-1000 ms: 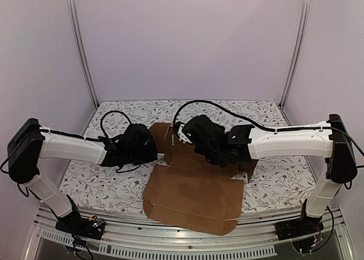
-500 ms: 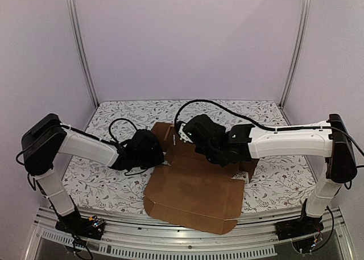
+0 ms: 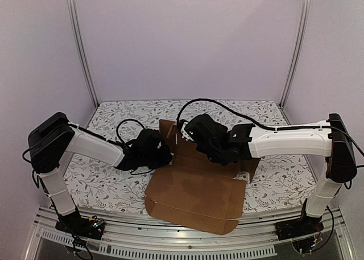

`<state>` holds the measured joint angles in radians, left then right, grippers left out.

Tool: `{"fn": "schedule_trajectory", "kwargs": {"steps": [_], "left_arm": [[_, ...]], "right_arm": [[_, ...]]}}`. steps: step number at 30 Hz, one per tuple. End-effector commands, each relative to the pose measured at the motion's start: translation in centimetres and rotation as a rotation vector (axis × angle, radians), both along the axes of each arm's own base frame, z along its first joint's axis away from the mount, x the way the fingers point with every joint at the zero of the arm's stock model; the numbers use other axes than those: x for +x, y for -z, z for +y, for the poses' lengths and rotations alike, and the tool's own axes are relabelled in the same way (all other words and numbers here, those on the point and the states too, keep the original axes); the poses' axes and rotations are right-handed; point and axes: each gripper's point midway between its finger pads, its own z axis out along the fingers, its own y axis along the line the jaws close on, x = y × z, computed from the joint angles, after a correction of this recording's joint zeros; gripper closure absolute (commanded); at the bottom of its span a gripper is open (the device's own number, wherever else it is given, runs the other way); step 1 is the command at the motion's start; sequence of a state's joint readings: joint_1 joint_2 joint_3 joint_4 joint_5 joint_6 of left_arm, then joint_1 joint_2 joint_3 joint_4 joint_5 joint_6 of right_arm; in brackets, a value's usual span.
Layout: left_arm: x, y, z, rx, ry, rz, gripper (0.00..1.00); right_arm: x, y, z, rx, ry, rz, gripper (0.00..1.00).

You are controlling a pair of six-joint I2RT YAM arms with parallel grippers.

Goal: Fold the paper box

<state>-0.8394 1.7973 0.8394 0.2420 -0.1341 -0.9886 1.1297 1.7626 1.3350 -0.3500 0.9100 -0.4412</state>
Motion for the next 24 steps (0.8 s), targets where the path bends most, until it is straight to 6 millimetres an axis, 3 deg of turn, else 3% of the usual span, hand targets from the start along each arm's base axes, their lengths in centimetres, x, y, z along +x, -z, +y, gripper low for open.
{"fn": "schedule_trajectory", "kwargs": {"steps": [1, 12, 17, 24], "left_arm": [[-0.4, -0.7, -3.0, -0.068, 0.096, -0.026, 1.0], [-1.6, -0.2, -5.6, -0.146, 0.194, -0.008, 1.0], [-2.2, -1.5, -4.9, -0.106, 0.221, -0.023, 1.0], [-3.7, -4.1, -2.4, 0.002, 0.26, -0.034, 1.0]], "right_arm": [[-0.4, 0.9, 0.0, 0.039, -0.012, 0.039, 1.0], [-0.4, 1.1, -0.5, 0.04, -0.006, 0.045, 1.0], [-0.5, 1.4, -0.8, 0.033, -0.004, 0.048, 1.0], [-0.3, 1.8, -1.5, 0.015, -0.008, 0.053, 1.0]]}}
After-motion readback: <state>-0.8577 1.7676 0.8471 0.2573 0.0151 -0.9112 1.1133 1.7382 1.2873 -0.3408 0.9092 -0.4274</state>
